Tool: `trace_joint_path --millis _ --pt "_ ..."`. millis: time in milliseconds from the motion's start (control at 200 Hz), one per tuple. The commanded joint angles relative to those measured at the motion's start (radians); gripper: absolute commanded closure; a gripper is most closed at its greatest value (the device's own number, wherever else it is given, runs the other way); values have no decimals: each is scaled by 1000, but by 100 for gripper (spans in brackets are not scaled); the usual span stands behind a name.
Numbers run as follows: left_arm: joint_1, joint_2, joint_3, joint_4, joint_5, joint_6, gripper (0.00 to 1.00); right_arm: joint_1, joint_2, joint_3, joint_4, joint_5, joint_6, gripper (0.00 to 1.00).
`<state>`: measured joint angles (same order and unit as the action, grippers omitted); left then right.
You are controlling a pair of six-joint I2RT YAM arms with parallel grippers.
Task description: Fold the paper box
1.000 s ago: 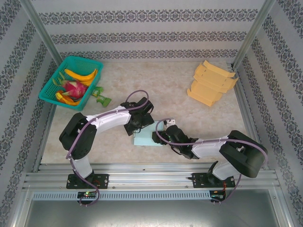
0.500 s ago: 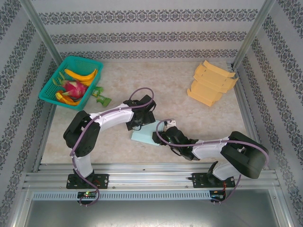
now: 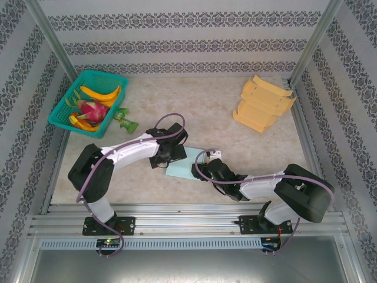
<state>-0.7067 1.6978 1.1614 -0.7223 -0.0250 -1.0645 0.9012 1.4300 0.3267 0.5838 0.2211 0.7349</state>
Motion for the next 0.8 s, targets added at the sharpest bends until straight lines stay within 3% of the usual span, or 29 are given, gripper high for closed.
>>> trace_joint_path --millis 0,390,794 --pt "0 -76 -59 61 53 -51 0 13 0 -19 13 31 12 39" --pt "1 -27 -117 203 163 -110 0 13 -11 -12 -5 29 10 39" --pt "-16 -24 -86 132 208 -153 0 14 -17 -13 -1 38 24 39"
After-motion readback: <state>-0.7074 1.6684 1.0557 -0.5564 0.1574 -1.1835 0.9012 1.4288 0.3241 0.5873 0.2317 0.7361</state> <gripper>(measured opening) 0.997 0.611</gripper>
